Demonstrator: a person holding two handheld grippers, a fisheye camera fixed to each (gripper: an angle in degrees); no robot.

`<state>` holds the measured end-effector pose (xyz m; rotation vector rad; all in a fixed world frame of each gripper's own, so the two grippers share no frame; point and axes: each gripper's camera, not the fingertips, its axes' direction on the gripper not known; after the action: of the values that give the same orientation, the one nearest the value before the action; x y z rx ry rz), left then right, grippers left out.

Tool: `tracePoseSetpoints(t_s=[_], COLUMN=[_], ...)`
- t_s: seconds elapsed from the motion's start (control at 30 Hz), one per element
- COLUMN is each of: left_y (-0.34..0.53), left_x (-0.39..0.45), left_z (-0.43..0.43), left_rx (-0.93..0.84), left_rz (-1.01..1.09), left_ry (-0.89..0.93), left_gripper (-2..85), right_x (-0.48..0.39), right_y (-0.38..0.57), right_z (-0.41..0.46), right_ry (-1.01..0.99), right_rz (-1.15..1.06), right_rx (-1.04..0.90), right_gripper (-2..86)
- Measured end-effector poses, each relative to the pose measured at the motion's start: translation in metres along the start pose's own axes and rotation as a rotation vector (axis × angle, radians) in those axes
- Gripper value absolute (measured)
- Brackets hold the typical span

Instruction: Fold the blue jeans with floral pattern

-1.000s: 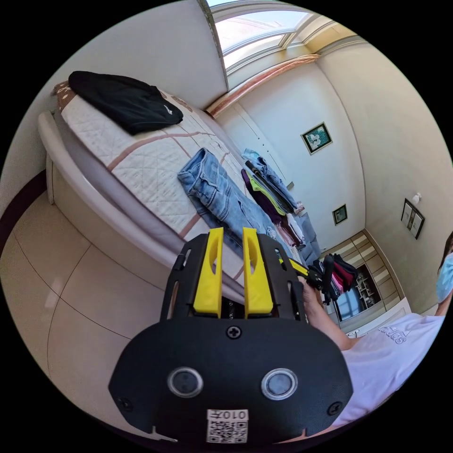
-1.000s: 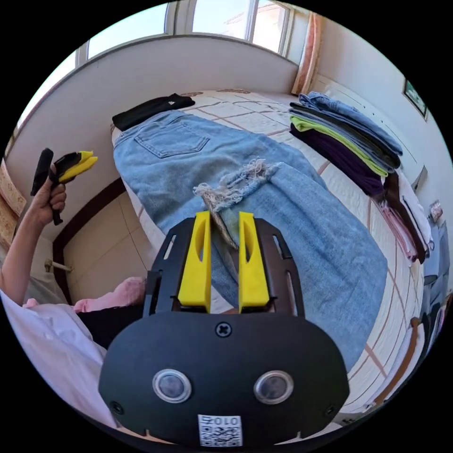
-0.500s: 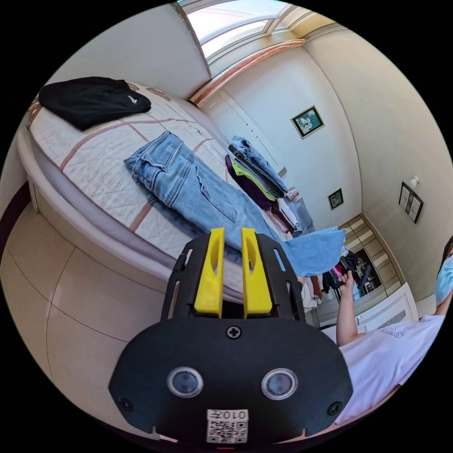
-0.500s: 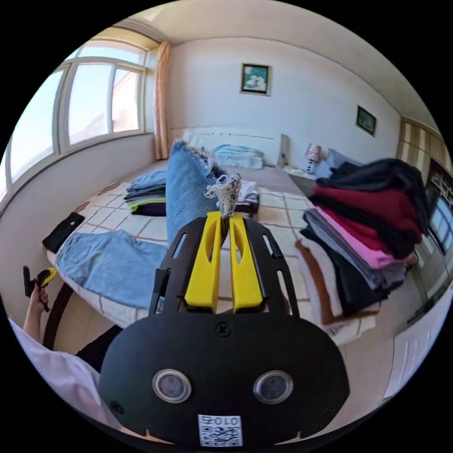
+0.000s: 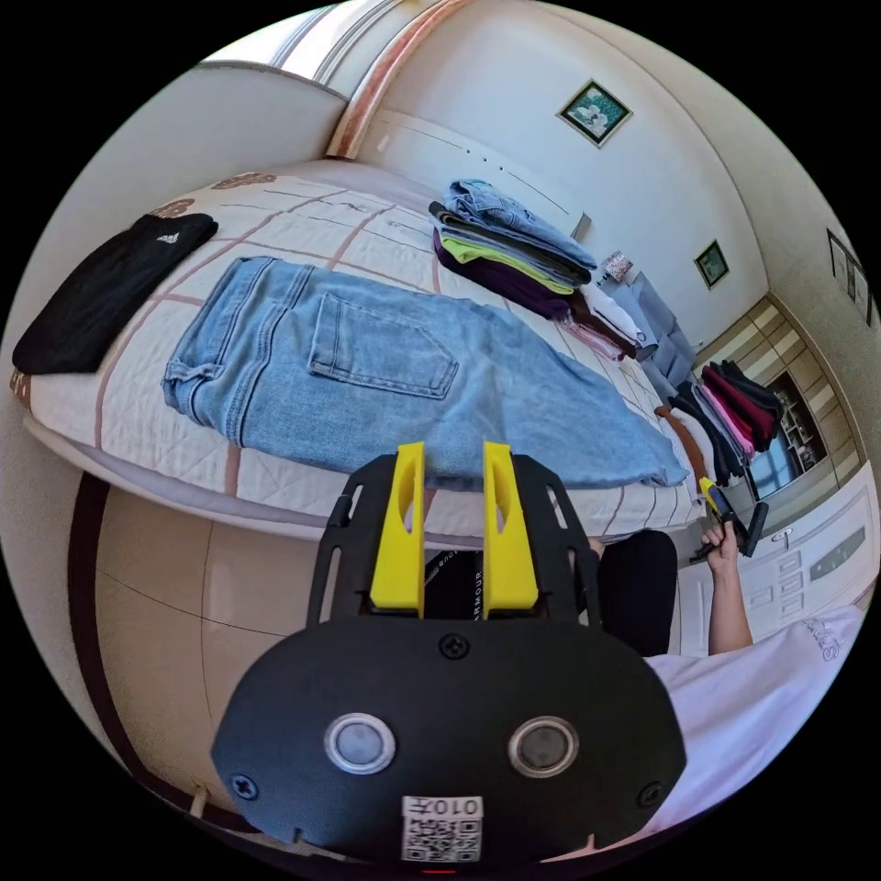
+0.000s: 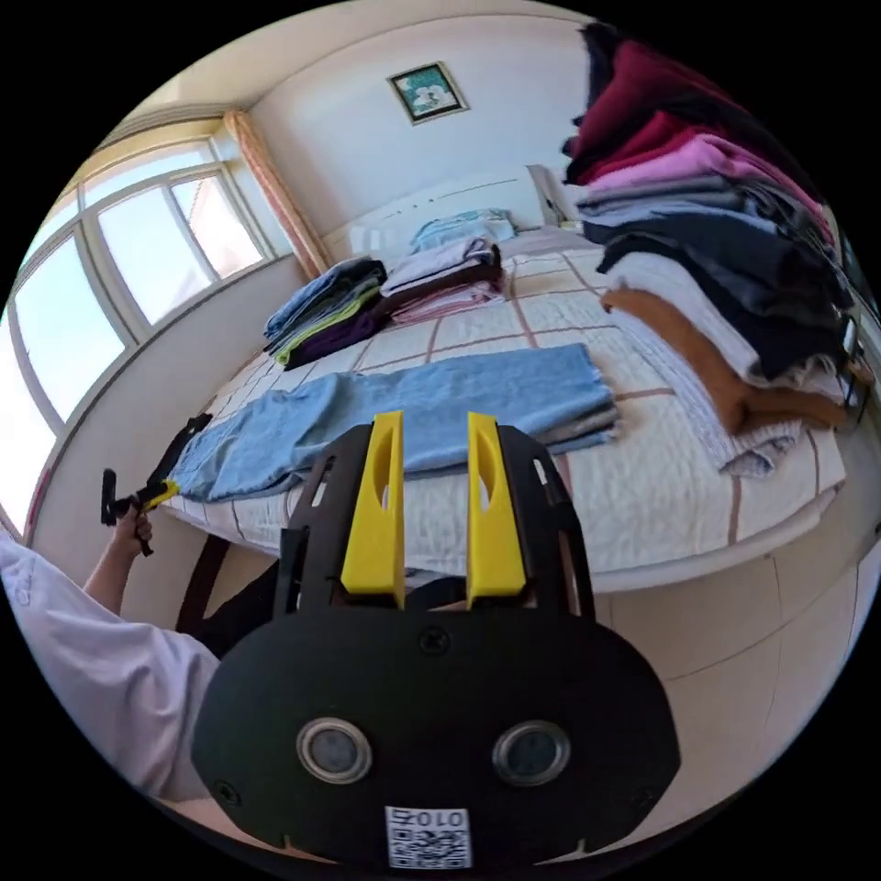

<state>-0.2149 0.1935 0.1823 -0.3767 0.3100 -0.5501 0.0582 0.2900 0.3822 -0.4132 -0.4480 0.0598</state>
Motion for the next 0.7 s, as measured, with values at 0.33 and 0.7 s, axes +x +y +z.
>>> tracePoseSetpoints(t_s=[0.33,0.7], left_y=[0.059,0.093], left_x=[0.03,0.188], left_z=[0.037,0.081], left_rx=[0.061,0.018], left_rz=[-0.111,0.393], left_ry=[0.195,-0.439], left_gripper=[7.3,10.9], right_x=[-0.134,-0.144], right_y=[-0.007,-0.036], right_z=[0.108,0.075], right_ry=[0.307,0.158], right_rz=[-0.556,-0.356], right_rx=[-0.312,-0.283], right_gripper=[9.0,6.5])
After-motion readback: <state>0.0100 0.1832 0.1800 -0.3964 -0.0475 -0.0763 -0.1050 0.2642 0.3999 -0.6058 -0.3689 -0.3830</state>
